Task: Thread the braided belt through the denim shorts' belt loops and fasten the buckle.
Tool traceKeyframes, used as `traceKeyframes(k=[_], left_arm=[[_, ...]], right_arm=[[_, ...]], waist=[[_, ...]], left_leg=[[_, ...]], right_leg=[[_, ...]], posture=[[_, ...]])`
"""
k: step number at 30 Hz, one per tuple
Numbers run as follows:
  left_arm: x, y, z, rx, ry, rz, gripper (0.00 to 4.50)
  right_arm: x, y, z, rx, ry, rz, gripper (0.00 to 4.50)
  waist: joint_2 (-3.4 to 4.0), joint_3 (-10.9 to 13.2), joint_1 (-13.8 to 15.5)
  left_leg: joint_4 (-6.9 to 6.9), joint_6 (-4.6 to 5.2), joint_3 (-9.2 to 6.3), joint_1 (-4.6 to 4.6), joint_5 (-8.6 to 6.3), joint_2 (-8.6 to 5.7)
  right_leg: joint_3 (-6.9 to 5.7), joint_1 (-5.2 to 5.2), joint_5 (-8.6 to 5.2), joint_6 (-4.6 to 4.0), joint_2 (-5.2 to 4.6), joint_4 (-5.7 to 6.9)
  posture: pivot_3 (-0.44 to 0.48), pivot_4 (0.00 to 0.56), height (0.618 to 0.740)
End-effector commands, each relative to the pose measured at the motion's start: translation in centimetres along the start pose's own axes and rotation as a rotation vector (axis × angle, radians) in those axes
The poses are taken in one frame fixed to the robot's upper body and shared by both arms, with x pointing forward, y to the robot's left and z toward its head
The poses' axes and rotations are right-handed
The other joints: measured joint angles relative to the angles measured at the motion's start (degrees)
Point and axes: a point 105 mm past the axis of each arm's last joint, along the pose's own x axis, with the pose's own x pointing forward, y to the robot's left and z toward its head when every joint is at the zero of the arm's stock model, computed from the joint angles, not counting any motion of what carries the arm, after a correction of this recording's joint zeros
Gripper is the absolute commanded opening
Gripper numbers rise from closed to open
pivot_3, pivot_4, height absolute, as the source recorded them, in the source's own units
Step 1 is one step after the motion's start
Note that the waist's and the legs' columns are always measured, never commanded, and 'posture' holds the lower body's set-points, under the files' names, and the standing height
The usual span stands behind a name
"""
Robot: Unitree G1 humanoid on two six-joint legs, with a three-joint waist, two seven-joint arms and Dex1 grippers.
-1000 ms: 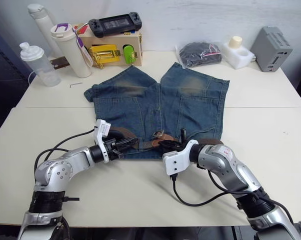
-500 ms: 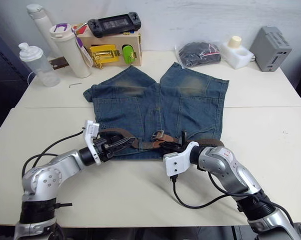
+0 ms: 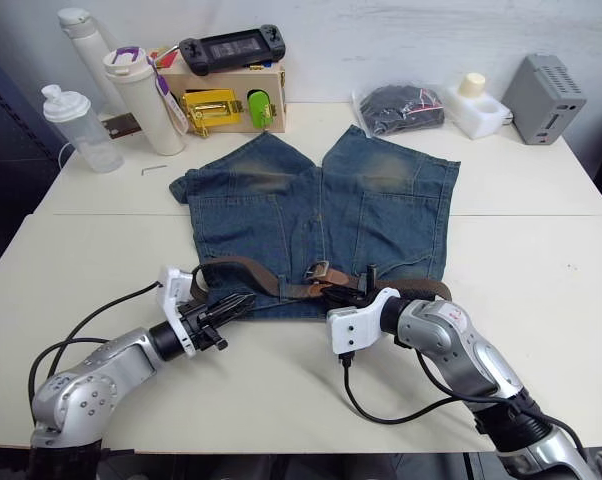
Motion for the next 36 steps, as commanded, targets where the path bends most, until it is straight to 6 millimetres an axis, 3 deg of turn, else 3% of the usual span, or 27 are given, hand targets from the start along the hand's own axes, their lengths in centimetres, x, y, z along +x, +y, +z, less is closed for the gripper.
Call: traceKeyframes(k=[1,6,10,16,20,24,29,30,33,36], left_arm=[[0.4,0.8,-1.6,0.157,0.088,0.079,0.1],[0.8,2.7,-2.7,0.228,0.149,0.161,0.1],[1.1,2.4,-2.7,0.26,0.144,0.14,0.1],[1.0,2.0,-4.0,0.312,0.182,0.12,0.1],[1.0,1.7,-4.3,0.329,0.188,0.099,0.1],[1.0,1.3,-3.9,0.34,0.165,0.081,0.1],[0.7,-1.6,0.1,0.255,-0.034,-0.063,0.1],[0.3,-2.7,1.0,0.225,-0.073,-0.128,0.69],[-1.2,-5.3,3.1,0.204,-0.112,-0.292,1.8],[-1.6,-6.4,5.6,0.219,-0.155,-0.348,3.12]], right_arm=[[-0.9,-1.0,0.6,-0.014,-0.007,-0.04,0.0],[-2.2,-2.0,1.0,-0.006,-0.003,-0.074,0.0],[-3.5,-2.6,0.8,-0.017,0.032,-0.079,0.0],[-7.4,-7.1,-1.2,-0.04,0.13,-0.192,0.0],[-8.7,-9.4,-2.0,0.007,0.133,-0.279,0.0],[-8.2,-9.1,-1.6,0.013,0.099,-0.259,0.0],[-6.3,-7.6,-0.4,0.031,0.041,-0.208,0.0],[-5.9,-7.4,-0.3,0.032,0.039,-0.199,0.0],[-5.0,-7.1,-0.3,0.031,0.037,-0.182,0.0],[-4.5,-7.2,-0.3,0.017,0.036,-0.182,0.0]], waist=[[0.0,0.0,0.0],[0.12,-0.1,0.4],[0.27,-0.2,1.2],[0.29,-0.2,1.3],[0.34,-0.3,1.3],[0.34,-0.3,1.4],[0.34,-0.3,1.2],[0.34,-0.3,1.2],[0.33,-0.3,1.1],[0.33,-0.3,1.2]], left_leg=[[-0.01,0.0,0.01,0.0,0.0,0.0],[-0.12,0.0,0.0,0.01,0.0,0.0],[-0.05,0.0,0.01,0.02,0.0,0.0],[-0.05,0.03,0.08,0.04,-0.02,0.0],[-0.11,0.03,0.09,0.07,-0.02,0.06],[-0.1,0.05,0.11,0.06,-0.03,0.06],[-0.11,0.05,0.11,0.04,-0.03,0.07],[-0.11,0.05,0.11,0.02,-0.03,0.08],[-0.1,0.05,0.12,-0.07,-0.03,0.1],[-0.07,0.05,0.11,-0.07,-0.03,0.1]], right_leg=[[0.01,0.0,0.0,0.0,0.0,0.01],[0.02,0.03,0.0,0.0,-0.01,-0.06],[0.02,0.13,0.0,0.0,0.01,-0.2],[0.07,0.16,0.0,0.0,0.01,-0.22],[0.05,0.16,0.0,0.0,0.04,-0.25],[0.05,0.18,0.0,0.0,0.03,-0.28],[0.05,0.14,0.0,0.0,0.03,-0.26],[0.05,0.11,0.0,0.0,0.04,-0.26],[0.06,0.03,0.0,0.0,0.04,-0.23],[0.06,0.05,0.0,0.0,0.04,-0.23]], posture=[[0.0,0.15,0.733],[0.0,0.15,0.733],[0.0,0.15,0.733],[0.0,0.15,0.733],[0.0,0.15,0.733],[0.0,0.15,0.733],[0.0,0.15,0.733],[0.0,0.15,0.733],[0.0,0.15,0.733],[0.0,0.15,0.733]])
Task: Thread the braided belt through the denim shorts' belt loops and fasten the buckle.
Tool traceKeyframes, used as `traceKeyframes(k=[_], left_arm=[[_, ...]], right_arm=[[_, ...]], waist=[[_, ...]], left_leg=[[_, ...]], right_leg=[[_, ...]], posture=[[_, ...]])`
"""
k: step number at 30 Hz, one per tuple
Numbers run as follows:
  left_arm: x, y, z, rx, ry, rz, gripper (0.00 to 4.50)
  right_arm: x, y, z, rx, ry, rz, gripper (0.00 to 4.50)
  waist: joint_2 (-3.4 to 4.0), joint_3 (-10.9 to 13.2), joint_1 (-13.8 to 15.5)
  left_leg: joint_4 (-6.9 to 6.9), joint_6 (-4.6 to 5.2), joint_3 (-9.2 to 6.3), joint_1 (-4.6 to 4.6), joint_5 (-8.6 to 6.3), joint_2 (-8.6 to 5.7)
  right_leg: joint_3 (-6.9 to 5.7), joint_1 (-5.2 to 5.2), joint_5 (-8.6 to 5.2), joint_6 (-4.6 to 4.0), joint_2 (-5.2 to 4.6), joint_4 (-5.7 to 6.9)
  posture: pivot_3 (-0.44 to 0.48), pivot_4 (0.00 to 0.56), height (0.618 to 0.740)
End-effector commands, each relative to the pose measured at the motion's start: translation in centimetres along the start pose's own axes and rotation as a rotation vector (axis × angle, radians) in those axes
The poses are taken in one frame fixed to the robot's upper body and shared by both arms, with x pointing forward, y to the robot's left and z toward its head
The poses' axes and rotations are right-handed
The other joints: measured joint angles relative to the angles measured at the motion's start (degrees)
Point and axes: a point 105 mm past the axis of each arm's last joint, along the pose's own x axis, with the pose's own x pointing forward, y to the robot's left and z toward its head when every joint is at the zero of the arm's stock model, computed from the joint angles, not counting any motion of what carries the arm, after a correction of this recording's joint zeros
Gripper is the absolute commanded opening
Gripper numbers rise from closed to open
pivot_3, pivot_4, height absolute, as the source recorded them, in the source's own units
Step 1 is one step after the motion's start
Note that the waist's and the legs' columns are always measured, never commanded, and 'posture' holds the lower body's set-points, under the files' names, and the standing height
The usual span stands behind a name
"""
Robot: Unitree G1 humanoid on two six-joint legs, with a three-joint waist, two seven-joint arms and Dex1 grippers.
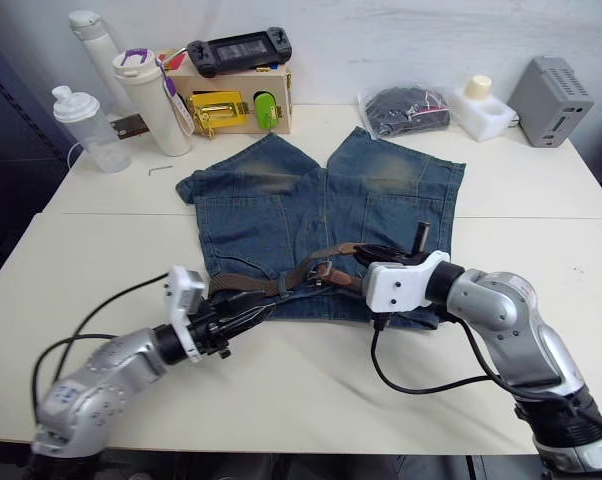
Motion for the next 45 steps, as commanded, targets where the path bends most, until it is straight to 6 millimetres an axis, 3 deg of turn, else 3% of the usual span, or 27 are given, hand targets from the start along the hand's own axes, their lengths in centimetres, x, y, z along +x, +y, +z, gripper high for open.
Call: traceKeyframes(k=[1,3,5,7,11,15,24,27,34,43,45], left_arm=[[0.2,-1.1,4.0,0.05,-0.091,-0.073,3.46],[0.9,0.1,5.0,0.141,-0.096,0.001,4.2],[1.6,1.4,5.2,0.263,-0.056,0.086,4.2],[2.7,2.6,4.0,0.452,0.037,0.135,4.2],[3.9,3.5,2.0,0.554,0.097,0.135,4.2],[4.8,4.1,1.9,0.547,0.053,0.143,4.2],[5.9,3.5,2.1,0.491,-0.03,0.109,4.2],[6.0,3.5,2.0,0.489,-0.038,0.11,3.28],[6.3,3.6,2.0,0.493,-0.048,0.113,0.05],[6.3,3.6,1.7,0.482,-0.056,0.122,0.05],[6.3,3.6,1.6,0.479,-0.054,0.125,0.0]], right_arm=[[0.4,-0.7,0.7,-0.041,-0.023,-0.026,0.0],[0.6,-0.7,0.9,-0.052,-0.035,-0.023,0.0],[0.7,-0.6,1.2,-0.06,-0.047,-0.021,0.0],[1.0,-0.6,1.7,-0.068,-0.072,-0.025,0.0],[1.2,-0.8,2.6,-0.071,-0.109,-0.036,0.0],[1.3,-0.9,3.1,-0.067,-0.124,-0.04,0.0],[1.2,-0.8,3.2,-0.053,-0.12,-0.05,0.0],[1.2,-0.8,3.3,-0.047,-0.12,-0.051,0.0],[1.2,-0.8,3.3,-0.04,-0.117,-0.053,0.0],[1.1,-0.7,3.0,0.01,-0.102,-0.056,0.0],[1.1,-1.1,2.9,0.064,-0.101,-0.085,0.84]], waist=[[0.0,0.0,0.1],[0.0,0.0,0.2],[0.0,0.0,0.1],[0.0,0.0,0.0],[0.0,0.0,-0.8],[-0.01,0.0,-1.2],[-0.01,0.0,-1.2],[-0.01,0.0,-1.2],[-0.01,0.0,-1.2],[-0.01,0.0,-1.2],[-0.01,0.0,-1.2]], left_leg=[[0.02,0.0,-0.01,0.02,0.0,0.0],[0.07,0.0,-0.03,0.01,0.0,-0.01],[0.05,0.0,-0.02,0.01,0.0,-0.04],[0.04,0.01,0.02,0.04,0.0,-0.04],[-0.08,0.01,0.16,0.07,0.0,-0.01],[-0.07,0.01,0.1,0.01,0.0,-0.01],[0.0,0.01,0.09,0.01,0.0,-0.01],[0.01,0.01,0.09,0.01,0.0,-0.01],[0.04,0.01,0.09,0.01,0.0,-0.01],[0.04,0.01,0.09,0.01,0.0,-0.01],[0.04,0.01,0.09,0.01,0.0,-0.01]], right_leg=[[-0.01,0.02,0.0,0.0,0.0,0.0],[-0.04,0.06,0.0,0.0,0.0,-0.01],[-0.03,0.07,0.0,0.0,0.0,-0.03],[-0.04,0.05,0.0,0.0,0.01,-0.04],[-0.06,-0.02,0.0,0.0,0.06,0.0],[-0.07,-0.05,0.0,0.0,0.04,0.07],[-0.07,-0.06,0.0,0.0,0.01,0.22],[-0.07,-0.06,0.0,0.0,0.01,0.25],[-0.07,-0.07,0.0,0.0,0.01,0.28],[-0.06,-0.07,0.0,0.0,0.01,0.29],[-0.06,-0.07,0.0,0.0,0.01,0.3]], posture=[[0.0,0.15,0.733],[0.0,0.15,0.733],[0.0,0.15,0.733],[0.0,0.15,0.733],[0.0,0.15,0.733],[0.0,0.15,0.733],[0.0,0.15,0.733],[0.0,0.15,0.733],[0.0,0.15,0.733],[0.0,0.15,0.733],[0.0,0.15,0.733]])
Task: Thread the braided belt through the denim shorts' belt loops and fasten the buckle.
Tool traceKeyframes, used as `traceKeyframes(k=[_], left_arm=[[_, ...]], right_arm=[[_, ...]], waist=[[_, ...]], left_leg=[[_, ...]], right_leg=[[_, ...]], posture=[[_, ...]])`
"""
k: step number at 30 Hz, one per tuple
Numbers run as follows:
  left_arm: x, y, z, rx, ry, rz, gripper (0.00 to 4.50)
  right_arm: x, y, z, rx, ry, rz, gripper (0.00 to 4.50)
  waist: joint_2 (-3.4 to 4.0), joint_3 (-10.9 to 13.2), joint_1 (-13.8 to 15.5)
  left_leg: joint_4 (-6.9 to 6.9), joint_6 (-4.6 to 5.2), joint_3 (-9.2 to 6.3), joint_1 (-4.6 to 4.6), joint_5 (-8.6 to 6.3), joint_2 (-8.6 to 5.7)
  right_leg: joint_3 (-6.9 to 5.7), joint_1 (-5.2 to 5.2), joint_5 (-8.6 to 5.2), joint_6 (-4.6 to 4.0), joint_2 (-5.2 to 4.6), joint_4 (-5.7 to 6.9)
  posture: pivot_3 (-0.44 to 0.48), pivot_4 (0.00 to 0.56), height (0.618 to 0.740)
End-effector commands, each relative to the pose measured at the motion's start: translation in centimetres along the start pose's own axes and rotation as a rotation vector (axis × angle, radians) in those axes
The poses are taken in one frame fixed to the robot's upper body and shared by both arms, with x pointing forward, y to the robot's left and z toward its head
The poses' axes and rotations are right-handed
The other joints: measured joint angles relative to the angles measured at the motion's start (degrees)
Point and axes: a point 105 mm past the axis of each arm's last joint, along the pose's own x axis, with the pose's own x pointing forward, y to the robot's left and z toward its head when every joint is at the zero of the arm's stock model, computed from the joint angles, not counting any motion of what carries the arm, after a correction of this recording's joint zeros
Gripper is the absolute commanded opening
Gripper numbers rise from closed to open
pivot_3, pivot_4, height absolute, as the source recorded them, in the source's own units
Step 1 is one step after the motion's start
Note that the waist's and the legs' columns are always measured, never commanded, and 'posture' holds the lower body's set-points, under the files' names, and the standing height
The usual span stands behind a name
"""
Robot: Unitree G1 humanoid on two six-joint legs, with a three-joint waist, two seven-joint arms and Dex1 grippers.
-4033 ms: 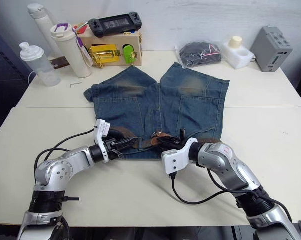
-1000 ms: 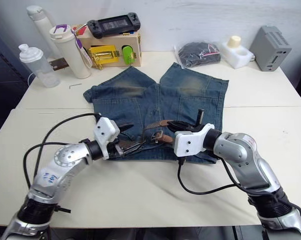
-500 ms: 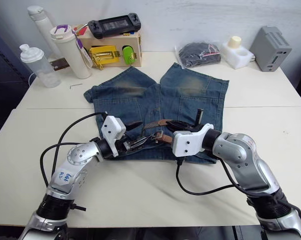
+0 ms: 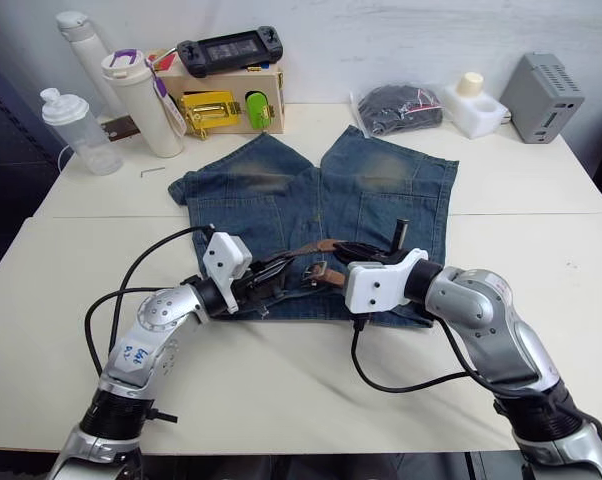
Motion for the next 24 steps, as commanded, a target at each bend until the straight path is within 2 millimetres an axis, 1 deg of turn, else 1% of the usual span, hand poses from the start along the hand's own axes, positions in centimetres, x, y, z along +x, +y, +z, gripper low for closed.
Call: traceKeyframes(k=[1,2,4,6,7,8,11,13,14,17,20,22,24], left_arm=[[0.0,0.1,0.8,0.014,-0.036,0.008,0.0],[-0.1,0.1,0.7,0.011,-0.033,0.011,0.0],[-0.4,0.4,0.1,-0.006,-0.008,0.034,0.0],[-0.8,0.7,-0.3,-0.027,0.007,0.053,0.0],[-1.0,0.7,-0.2,-0.05,-0.008,0.057,0.0],[-1.1,0.6,0.3,-0.079,-0.033,0.061,0.0],[-1.2,0.8,1.6,-0.148,-0.108,0.089,0.0],[-1.4,1.2,2.3,-0.179,-0.142,0.108,0.0],[-1.4,1.4,2.6,-0.193,-0.157,0.119,0.0],[-1.5,1.5,3.2,-0.211,-0.175,0.123,0.0],[-1.6,1.3,3.4,-0.21,-0.172,0.12,0.0],[-1.6,1.3,3.5,-0.21,-0.17,0.121,0.0],[-1.7,1.4,3.5,-0.212,-0.169,0.122,0.0]], right_arm=[[-0.3,-1.5,1.1,0.085,-0.045,-0.086,1.17],[-0.4,-1.7,1.1,0.121,-0.047,-0.097,1.66],[-0.7,-1.3,0.6,0.158,-0.013,-0.094,2.65],[-1.0,-0.2,-0.1,0.211,0.026,-0.059,3.68],[-1.1,0.9,-0.5,0.206,0.053,-0.023,4.19],[-1.2,1.9,-0.8,0.207,0.072,0.008,4.42],[-1.1,3.8,-1.5,0.24,0.112,0.036,4.42],[-0.8,4.5,-1.9,0.25,0.137,0.038,4.42],[-0.6,4.6,-2.2,0.245,0.156,0.024,4.42],[0.1,4.4,-2.3,0.255,0.163,-0.017,4.42],[0.7,4.7,-2.1,0.259,0.171,-0.028,4.42],[0.9,5.3,-2.1,0.247,0.179,-0.018,4.42],[1.0,5.5,-2.4,0.246,0.198,-0.021,4.42]], waist=[[0.0,0.0,0.0],[0.0,0.0,0.0],[0.0,0.0,0.0],[-0.01,0.0,0.1],[-0.01,0.0,0.1],[-0.01,0.0,0.1],[-0.01,0.0,0.1],[-0.01,0.0,0.1],[-0.01,0.0,0.0],[-0.01,0.0,0.0],[-0.01,0.0,0.0],[-0.01,0.0,0.1],[-0.01,0.0,0.1]], left_leg=[[0.0,0.0,0.0,0.0,0.0,0.0],[0.0,0.0,0.0,0.0,0.0,0.0],[0.0,0.0,-0.01,0.0,0.0,0.0],[0.02,0.01,-0.05,0.0,-0.01,0.0],[0.04,0.02,-0.07,0.0,-0.01,0.0],[0.04,0.03,-0.06,0.0,-0.02,-0.01],[0.04,0.03,-0.05,0.0,-0.02,-0.01],[0.06,0.03,-0.04,0.0,-0.02,-0.01],[0.06,0.02,-0.04,0.0,-0.02,-0.01],[0.06,0.01,-0.03,0.02,-0.02,0.0],[0.05,0.01,-0.03,0.02,-0.03,0.0],[0.06,0.01,-0.04,0.02,-0.03,-0.01],[0.08,0.01,-0.05,0.02,-0.03,-0.03]], right_leg=[[0.0,0.0,0.0,0.0,0.0,0.0],[0.0,0.0,0.0,0.0,0.0,0.0],[-0.01,0.0,0.0,0.0,0.0,0.01],[-0.01,0.0,0.0,0.0,-0.01,0.06],[-0.01,0.0,0.0,0.0,-0.01,0.1],[0.0,0.0,0.0,0.0,-0.01,0.1],[0.0,-0.01,0.0,0.0,-0.02,0.11],[0.01,0.0,0.0,0.0,-0.01,0.13],[0.02,0.0,0.0,0.0,-0.01,0.13],[0.01,-0.02,0.0,0.0,0.0,0.17],[0.0,-0.04,0.0,0.0,0.0,0.18],[0.0,-0.03,0.0,0.0,-0.01,0.18],[0.01,-0.02,0.0,0.0,-0.02,0.18]], posture=[[0.0,0.15,0.733],[0.0,0.15,0.733],[0.0,0.15,0.733],[0.0,0.15,0.733],[0.0,0.15,0.733],[0.0,0.15,0.733],[0.0,0.15,0.733],[0.0,0.15,0.733],[0.0,0.15,0.733],[0.0,0.15,0.733],[0.0,0.15,0.733],[0.0,0.15,0.733],[0.0,0.15,0.733]])
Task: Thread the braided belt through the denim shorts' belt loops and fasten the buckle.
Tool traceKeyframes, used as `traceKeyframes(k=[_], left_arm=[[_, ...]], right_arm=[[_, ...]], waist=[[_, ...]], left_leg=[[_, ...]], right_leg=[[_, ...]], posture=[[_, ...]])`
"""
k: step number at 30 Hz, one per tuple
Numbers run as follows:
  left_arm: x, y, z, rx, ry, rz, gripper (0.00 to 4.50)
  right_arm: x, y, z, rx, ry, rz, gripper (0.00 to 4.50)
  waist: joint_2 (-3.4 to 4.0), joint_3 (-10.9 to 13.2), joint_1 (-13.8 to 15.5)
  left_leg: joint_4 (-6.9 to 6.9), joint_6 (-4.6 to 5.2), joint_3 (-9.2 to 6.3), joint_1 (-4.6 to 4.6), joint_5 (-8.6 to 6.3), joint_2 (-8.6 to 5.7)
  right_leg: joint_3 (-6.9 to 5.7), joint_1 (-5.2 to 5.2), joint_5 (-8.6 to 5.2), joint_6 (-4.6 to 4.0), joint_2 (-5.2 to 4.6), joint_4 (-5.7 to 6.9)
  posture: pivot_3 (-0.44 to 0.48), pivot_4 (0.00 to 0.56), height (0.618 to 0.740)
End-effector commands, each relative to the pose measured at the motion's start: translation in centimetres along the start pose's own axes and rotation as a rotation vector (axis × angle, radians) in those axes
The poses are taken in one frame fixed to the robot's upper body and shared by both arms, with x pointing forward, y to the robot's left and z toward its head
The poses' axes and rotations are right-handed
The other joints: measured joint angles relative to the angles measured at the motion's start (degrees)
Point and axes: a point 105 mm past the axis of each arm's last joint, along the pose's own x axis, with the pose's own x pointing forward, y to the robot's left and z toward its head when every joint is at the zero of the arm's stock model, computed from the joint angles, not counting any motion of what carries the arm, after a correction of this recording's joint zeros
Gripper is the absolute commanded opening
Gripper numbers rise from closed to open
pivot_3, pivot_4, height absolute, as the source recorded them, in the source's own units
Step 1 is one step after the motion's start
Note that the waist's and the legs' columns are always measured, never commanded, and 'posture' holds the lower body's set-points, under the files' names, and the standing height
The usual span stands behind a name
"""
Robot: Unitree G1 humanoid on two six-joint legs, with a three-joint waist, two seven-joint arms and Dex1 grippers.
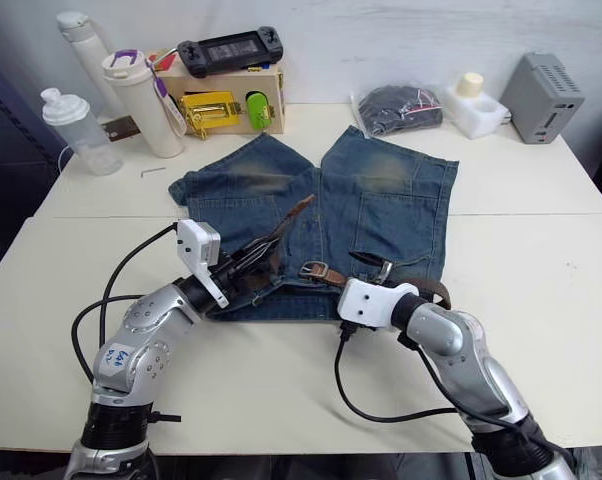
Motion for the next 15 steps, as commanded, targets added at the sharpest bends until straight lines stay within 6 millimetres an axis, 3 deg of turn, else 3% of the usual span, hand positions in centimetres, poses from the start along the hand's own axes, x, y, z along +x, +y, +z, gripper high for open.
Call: traceKeyframes(k=[1,4,7,13,14,15], left_arm=[[-0.1,-0.4,1.8,0.038,-0.054,-0.015,0.0],[-0.1,-0.3,1.6,0.044,-0.039,-0.017,0.0],[-0.2,-0.2,1.2,0.045,-0.021,-0.013,0.0],[-0.2,-0.3,0.8,0.049,-0.007,-0.02,0.0],[-0.2,-0.3,0.8,0.05,-0.005,-0.021,0.0],[-0.2,-0.3,0.7,0.054,0.001,-0.024,0.0]], right_arm=[[0.1,-0.4,-0.1,-0.016,0.016,-0.036,4.42],[0.5,-1.1,-0.4,0.06,0.04,-0.067,4.42],[0.7,-1.3,-0.6,0.168,0.064,-0.074,3.71],[0.7,-0.8,0.4,0.392,0.054,-0.028,0.71],[0.7,-0.8,0.5,0.412,0.053,-0.021,0.27],[0.6,-0.8,0.6,0.421,0.056,-0.014,0.12]], waist=[[0.0,0.0,-0.1],[0.0,0.0,-0.1],[0.0,0.0,-0.2],[0.0,0.0,-0.2],[0.0,0.0,-0.2],[0.0,0.0,-0.2]], left_leg=[[0.0,0.0,0.01,0.0,0.0,-0.01],[-0.01,0.0,0.0,0.01,0.0,0.01],[-0.01,-0.01,0.0,0.02,0.0,0.01],[-0.02,-0.01,-0.02,0.01,0.0,0.01],[-0.02,-0.01,-0.02,0.01,0.0,0.01],[-0.02,-0.01,-0.02,0.01,0.0,0.01]], right_leg=[[0.0,0.0,0.0,0.0,0.0,0.0],[0.0,0.0,0.0,0.0,0.01,0.0],[0.0,-0.01,0.0,0.0,0.02,0.03],[0.0,-0.02,0.0,0.0,0.0,0.03],[0.01,-0.02,0.0,0.0,0.01,0.02],[0.0,-0.02,0.0,0.0,0.01,0.03]], posture=[[0.0,0.15,0.733],[0.0,0.15,0.733],[0.0,0.15,0.733],[0.0,0.15,0.733],[0.0,0.15,0.733],[0.0,0.15,0.733]])
